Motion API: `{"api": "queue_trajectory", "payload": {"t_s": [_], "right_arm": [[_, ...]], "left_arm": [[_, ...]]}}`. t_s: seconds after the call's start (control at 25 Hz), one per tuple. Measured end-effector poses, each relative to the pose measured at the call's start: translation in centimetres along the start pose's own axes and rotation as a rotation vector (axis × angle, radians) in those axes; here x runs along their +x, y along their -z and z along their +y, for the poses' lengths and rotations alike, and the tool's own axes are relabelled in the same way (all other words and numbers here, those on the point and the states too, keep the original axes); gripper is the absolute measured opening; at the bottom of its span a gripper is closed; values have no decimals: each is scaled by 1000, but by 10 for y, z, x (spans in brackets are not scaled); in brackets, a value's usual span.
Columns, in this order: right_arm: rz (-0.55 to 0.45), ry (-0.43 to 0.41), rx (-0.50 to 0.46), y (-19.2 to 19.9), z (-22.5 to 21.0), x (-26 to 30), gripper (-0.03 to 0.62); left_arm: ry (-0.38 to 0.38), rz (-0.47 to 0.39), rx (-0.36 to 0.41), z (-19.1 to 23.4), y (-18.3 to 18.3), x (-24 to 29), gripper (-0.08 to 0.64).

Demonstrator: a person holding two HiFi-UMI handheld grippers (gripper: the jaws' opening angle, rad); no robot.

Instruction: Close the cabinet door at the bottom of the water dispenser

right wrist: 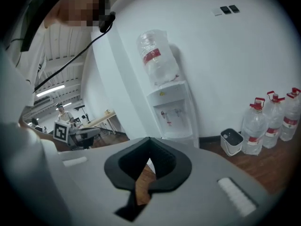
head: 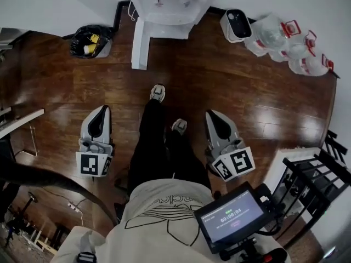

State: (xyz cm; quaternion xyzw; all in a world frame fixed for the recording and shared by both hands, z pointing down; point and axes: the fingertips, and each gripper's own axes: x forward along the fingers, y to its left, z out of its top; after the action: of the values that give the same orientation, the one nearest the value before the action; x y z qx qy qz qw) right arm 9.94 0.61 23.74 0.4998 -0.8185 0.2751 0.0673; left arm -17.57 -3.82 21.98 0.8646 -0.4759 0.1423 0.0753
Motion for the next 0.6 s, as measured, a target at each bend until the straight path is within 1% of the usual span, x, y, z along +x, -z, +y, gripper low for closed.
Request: {"api": "queue_trajectory", "payload": {"t_s": [0.12, 0.28, 0.4, 0.52, 0.6], "right_arm": [[19, 10, 29, 30, -19, 30, 3], [41, 9, 14, 83, -52, 72, 3], [25, 27, 12, 115, -79, 90, 3], [-6, 59, 22, 142, -109, 100, 5], [-25, 69, 28, 162, -129, 107, 5]], "left_arm": [[20, 12, -30, 5, 42, 36, 20], [49, 23, -33, 11, 107, 74, 20], [40, 34, -29, 18, 149, 99, 20], [34, 32, -26, 21, 183, 126, 20], [34, 41, -3, 23, 207, 143, 20]]}}
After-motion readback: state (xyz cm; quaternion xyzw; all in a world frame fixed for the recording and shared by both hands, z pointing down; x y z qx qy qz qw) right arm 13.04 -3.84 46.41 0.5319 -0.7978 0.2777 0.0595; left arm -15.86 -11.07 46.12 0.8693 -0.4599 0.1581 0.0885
